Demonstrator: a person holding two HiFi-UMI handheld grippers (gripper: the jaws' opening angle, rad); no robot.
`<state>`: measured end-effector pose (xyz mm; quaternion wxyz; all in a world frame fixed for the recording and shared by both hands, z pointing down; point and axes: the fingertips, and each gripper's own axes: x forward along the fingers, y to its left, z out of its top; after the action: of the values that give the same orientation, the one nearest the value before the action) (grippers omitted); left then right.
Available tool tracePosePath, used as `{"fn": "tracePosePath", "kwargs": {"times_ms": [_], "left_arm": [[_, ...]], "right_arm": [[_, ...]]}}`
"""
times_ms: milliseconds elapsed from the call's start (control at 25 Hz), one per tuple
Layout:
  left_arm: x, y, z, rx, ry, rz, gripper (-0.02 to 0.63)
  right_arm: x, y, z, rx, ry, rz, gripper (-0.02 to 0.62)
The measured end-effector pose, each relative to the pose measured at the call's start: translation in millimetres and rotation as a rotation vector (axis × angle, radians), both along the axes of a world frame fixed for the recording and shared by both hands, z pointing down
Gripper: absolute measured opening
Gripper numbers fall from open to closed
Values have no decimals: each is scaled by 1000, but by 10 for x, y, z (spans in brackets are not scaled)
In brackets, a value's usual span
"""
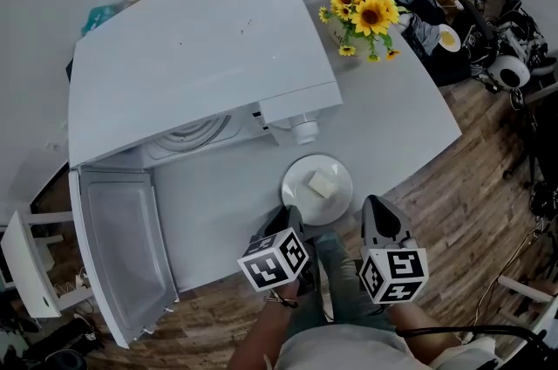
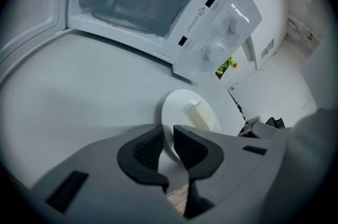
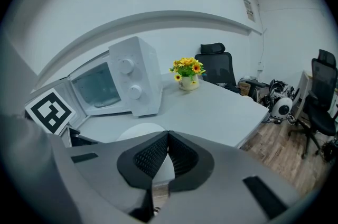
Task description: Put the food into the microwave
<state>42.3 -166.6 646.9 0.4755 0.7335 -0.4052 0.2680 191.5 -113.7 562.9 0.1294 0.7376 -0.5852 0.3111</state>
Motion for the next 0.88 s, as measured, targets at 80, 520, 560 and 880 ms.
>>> {"fn": "tracePosePath", "kwargs": {"times_ms": [80, 520, 560, 880], "left_arm": [[-2, 4, -18, -13, 39, -25, 55], [-23, -39, -298, -61, 330, -164, 18], [-25, -58, -335, -60, 357, -177, 18], [-149, -122, -513, -67, 522, -274, 14]], "right_arm": [[1, 4, 0, -1, 0, 2, 15], [-42, -70, -49, 8, 7, -18, 15], [-53, -82, -58, 9, 8, -23, 15], [-132, -174, -133, 20, 19, -63, 15]]}}
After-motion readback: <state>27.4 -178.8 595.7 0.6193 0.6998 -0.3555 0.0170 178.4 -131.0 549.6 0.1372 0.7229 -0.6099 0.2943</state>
